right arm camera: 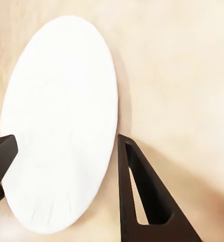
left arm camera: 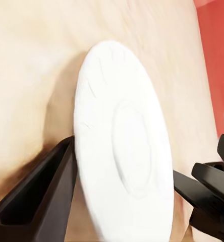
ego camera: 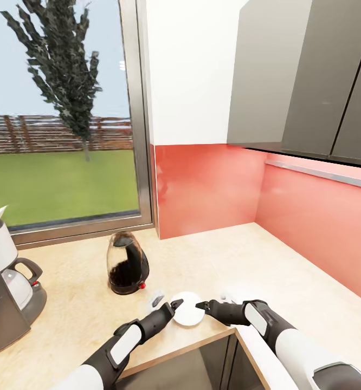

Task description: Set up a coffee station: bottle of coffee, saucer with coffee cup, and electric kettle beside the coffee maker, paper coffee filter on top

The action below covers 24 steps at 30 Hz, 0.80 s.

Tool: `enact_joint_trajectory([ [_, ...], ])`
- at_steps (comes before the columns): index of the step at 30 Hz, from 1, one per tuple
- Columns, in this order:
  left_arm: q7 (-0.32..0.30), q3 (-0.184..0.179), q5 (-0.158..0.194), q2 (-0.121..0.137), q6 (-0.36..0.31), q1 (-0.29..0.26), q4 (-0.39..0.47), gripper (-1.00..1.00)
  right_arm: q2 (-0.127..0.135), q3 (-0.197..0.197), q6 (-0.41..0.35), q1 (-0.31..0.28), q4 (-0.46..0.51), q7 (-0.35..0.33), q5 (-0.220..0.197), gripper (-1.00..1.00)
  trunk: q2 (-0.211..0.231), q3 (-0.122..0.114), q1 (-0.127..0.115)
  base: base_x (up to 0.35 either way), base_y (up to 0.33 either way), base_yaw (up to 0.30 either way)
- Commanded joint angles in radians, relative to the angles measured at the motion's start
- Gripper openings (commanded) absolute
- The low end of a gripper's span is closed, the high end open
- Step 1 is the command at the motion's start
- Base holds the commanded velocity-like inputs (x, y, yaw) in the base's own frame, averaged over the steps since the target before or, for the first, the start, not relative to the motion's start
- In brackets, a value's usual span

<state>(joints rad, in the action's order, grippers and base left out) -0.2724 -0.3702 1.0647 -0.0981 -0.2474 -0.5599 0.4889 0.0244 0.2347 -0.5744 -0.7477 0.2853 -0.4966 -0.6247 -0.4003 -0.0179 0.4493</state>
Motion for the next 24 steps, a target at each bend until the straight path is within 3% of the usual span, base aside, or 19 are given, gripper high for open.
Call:
enact_joint_trajectory([
  [1, 0.001, -0.006, 0.006, -0.001, -0.007, 0.000, -0.026, 1.00, 0.001, 0.017, -0.003, 0.001, -0.015, 0.001, 0.020, 1.00, 0.000, 0.001, 0.001, 0.000, 0.000, 0.000],
  [24, 0.000, -0.006, 0.007, -0.017, -0.007, 0.000, -0.024, 1.00, 0.002, 0.017, -0.003, 0.001, -0.017, 0.001, 0.020, 1.00, 0.000, 0.001, 0.001, 0.000, 0.000, 0.000],
])
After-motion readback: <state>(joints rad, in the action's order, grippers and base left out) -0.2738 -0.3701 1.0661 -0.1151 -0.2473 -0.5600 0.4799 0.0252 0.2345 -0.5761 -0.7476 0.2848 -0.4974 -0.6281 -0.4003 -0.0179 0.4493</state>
